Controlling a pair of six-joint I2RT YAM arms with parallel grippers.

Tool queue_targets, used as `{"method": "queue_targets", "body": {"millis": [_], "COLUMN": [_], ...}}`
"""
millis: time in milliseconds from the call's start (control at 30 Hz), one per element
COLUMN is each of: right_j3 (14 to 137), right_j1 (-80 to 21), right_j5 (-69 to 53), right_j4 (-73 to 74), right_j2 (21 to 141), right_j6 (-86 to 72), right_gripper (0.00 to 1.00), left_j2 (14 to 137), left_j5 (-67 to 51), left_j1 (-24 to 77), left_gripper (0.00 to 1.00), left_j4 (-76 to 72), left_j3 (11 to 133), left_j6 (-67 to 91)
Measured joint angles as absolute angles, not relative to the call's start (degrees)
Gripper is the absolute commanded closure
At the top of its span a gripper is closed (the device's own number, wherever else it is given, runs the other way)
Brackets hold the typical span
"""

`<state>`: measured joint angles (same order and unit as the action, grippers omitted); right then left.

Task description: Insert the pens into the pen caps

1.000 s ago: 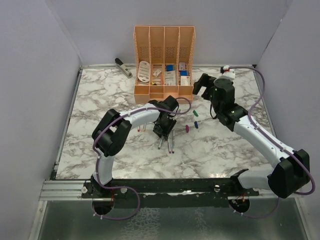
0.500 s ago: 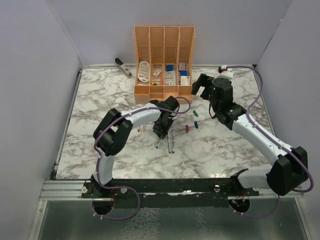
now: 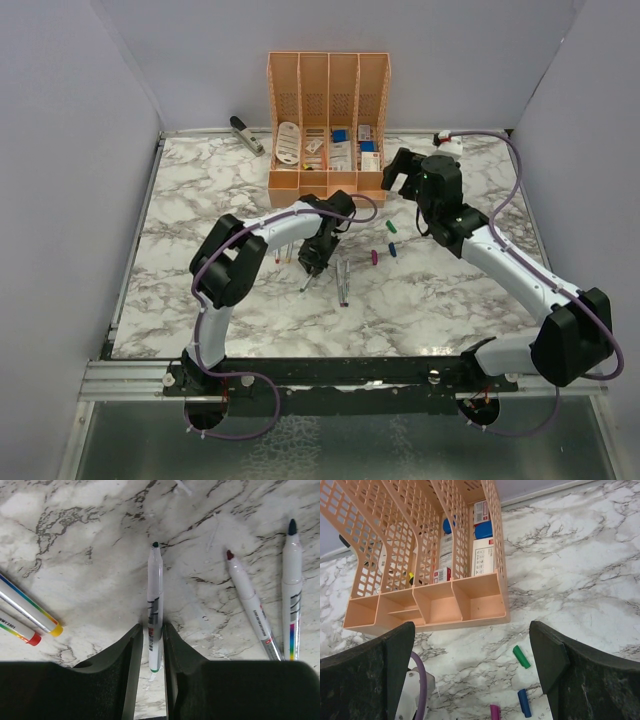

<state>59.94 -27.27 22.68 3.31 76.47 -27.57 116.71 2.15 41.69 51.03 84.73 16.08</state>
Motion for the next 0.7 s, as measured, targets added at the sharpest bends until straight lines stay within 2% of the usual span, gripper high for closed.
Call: {"method": "queue_targets", "body": {"millis": [533, 633, 700], "right_j3": [60.0, 60.0, 60.0], "right_j1": [-27.3, -27.3, -27.3], "right_j5": [22.6, 22.6, 22.6], "right_j4": [3.2, 3.2, 3.2], "right_j2": [76.9, 77.1, 77.1], "right_j6": [-27.6, -27.7, -27.8], "right_gripper": [0.04, 0.04, 0.04], "left_j2": [118.5, 119.2, 119.4], "left_j5": [1.7, 1.3, 1.1], "left_j1": [40.7, 40.7, 40.6], "left_gripper": [0.80, 0.88, 0.99], "left_j4": [54.1, 54.8, 55.2], "left_j3": [87.0, 87.8, 88.2], "left_j6": [12.7, 11.9, 11.4]}}
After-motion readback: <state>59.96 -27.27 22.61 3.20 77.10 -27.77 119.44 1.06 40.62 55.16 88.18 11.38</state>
